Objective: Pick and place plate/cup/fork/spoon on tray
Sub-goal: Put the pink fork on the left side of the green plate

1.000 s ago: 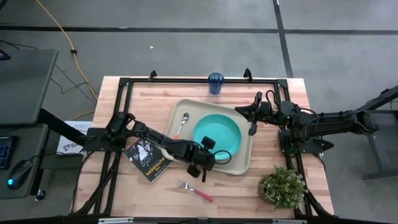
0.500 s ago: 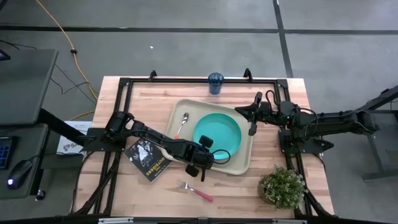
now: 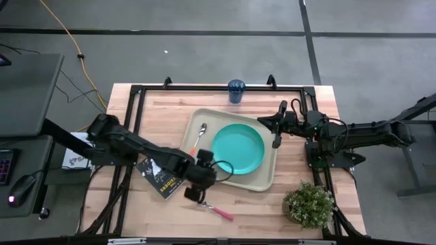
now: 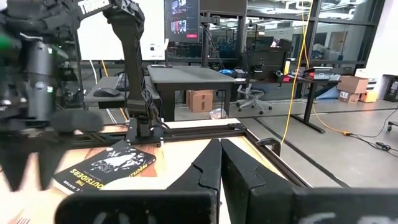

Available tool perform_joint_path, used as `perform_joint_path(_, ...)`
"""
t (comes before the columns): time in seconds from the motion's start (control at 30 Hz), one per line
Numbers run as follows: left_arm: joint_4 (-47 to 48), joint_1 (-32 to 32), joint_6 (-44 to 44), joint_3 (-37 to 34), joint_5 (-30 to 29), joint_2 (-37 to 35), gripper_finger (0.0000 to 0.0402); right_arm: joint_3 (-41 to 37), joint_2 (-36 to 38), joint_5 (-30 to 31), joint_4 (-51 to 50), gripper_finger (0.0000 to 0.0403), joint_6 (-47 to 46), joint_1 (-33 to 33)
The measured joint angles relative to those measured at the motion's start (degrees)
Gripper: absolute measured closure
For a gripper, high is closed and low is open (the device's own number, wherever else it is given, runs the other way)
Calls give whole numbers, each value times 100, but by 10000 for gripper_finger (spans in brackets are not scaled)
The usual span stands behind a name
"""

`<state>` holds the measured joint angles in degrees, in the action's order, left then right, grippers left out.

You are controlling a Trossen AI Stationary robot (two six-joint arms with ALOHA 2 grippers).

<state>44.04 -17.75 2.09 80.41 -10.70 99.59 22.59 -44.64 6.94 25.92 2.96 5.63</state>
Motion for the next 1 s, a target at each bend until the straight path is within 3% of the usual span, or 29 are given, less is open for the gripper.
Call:
perform_joint_path(0.1,-677,-343,225,-503,169,-123,230,0,0,0,-6,403,0,0)
perform_joint_path(0.27,-2273,-810,179,-1394,-51,166,231,0,0,0,-21,403,0,0)
perform_joint_path(0.37,-2784,-881,-17,-1430,-66,541,231,0,0,0,-22,403,-44,0)
perform_joint_path(0.67,-2667,-851,-82,-643,698,1389,231,0,-2,2,-146,403,-149,0)
perform_joint_path(1.0,-2501,-680,65,-567,612,1550,231,0,-2,42,-311,403,-149,0)
